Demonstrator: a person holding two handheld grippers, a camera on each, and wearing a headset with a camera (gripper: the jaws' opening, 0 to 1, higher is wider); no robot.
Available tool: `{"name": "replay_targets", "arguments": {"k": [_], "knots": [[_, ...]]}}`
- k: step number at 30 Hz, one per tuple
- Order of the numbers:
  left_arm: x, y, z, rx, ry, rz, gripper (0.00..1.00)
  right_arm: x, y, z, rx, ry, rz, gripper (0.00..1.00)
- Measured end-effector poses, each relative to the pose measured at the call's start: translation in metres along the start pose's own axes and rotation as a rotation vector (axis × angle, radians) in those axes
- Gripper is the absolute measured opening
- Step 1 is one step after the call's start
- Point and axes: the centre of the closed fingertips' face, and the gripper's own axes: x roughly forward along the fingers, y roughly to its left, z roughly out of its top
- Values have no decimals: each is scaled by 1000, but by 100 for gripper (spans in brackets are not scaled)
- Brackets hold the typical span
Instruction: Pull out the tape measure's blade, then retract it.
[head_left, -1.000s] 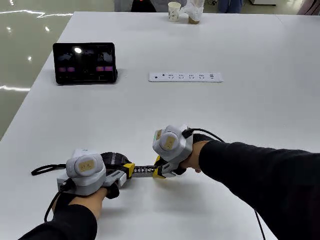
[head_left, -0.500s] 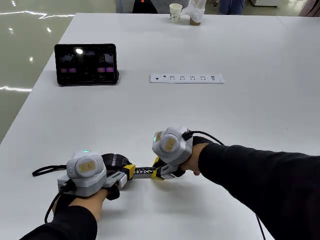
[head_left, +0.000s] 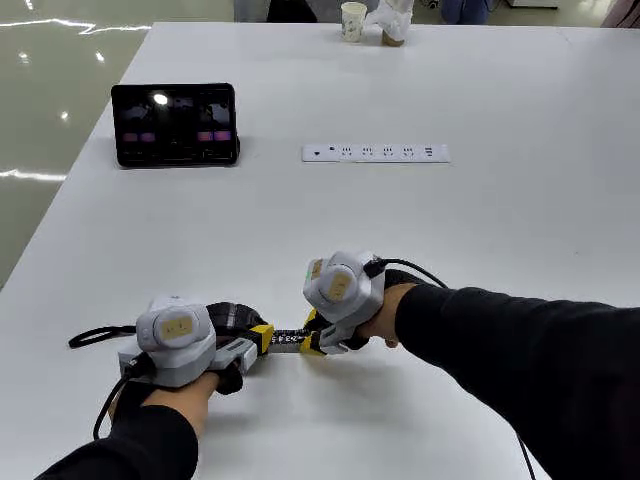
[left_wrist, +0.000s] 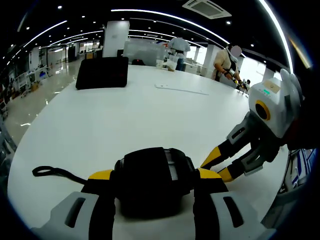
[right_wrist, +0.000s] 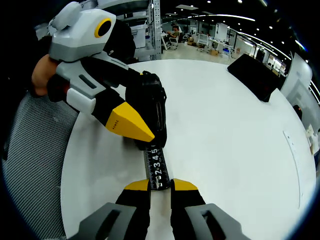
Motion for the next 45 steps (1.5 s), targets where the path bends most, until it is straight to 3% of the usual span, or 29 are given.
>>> {"name": "replay_targets", "arguments": {"k": [6, 45], "knots": [[0, 0, 0, 0, 0, -1, 58, 1, 1, 3, -27, -10, 10, 12], [-1, 1, 0, -6, 2, -4, 58, 13, 2, 18, 14, -39, 3, 12]]}}
